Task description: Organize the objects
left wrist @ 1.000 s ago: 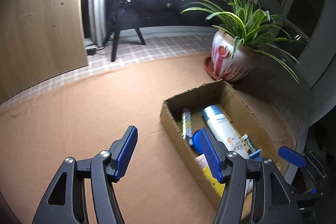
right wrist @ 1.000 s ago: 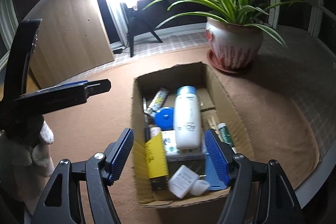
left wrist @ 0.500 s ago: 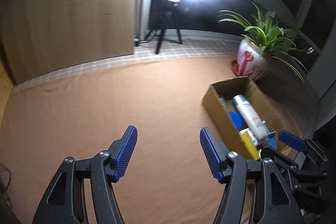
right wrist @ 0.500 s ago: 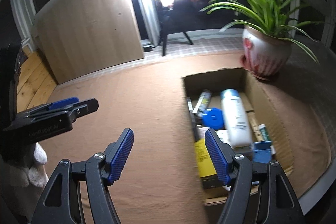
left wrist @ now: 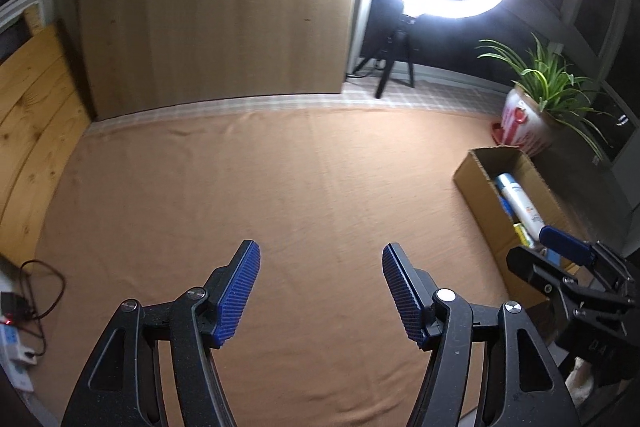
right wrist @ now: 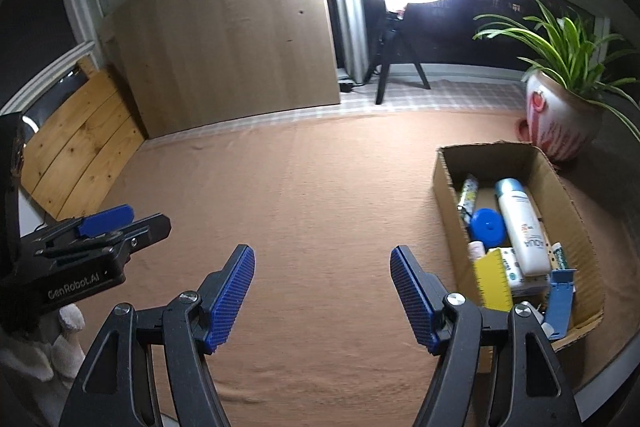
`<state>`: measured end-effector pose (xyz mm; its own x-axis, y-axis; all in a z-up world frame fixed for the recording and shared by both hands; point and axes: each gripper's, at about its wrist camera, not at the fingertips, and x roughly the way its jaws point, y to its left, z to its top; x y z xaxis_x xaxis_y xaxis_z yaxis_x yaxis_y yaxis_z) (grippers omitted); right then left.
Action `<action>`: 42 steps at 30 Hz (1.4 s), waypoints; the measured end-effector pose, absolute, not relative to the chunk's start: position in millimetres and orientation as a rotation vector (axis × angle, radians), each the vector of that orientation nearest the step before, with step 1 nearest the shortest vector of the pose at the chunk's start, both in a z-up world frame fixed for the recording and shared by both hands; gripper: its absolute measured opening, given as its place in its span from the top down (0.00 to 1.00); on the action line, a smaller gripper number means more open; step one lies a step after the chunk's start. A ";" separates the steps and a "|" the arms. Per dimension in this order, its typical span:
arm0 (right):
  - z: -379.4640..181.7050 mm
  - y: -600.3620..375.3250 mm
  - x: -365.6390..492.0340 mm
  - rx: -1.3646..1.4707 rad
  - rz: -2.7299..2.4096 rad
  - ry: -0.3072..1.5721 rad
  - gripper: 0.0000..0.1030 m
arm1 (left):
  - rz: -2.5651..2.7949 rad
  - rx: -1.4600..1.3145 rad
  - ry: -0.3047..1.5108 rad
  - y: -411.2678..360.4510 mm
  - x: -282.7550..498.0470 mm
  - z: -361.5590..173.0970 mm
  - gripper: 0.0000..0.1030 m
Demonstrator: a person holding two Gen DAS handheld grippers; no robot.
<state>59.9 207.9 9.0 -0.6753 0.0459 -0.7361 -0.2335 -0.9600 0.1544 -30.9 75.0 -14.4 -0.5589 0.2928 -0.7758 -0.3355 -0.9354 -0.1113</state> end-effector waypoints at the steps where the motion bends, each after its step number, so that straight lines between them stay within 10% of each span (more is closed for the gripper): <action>1: 9.4 203.8 58.6 -1.185 2.722 0.350 0.35 | 2.507 -1.231 0.074 69.2 -27.6 -14.0 0.34; 42: 5.5 148.0 61.0 -1.191 2.727 0.251 0.35 | 2.619 -1.316 0.036 -7.9 5.2 -26.2 0.21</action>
<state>61.0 148.0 5.5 -0.6719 0.0746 -0.7368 -0.2078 -0.9739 0.0909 5.2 -7.9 -26.2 -0.5793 0.1758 -0.7959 -0.1974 -0.9777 -0.0723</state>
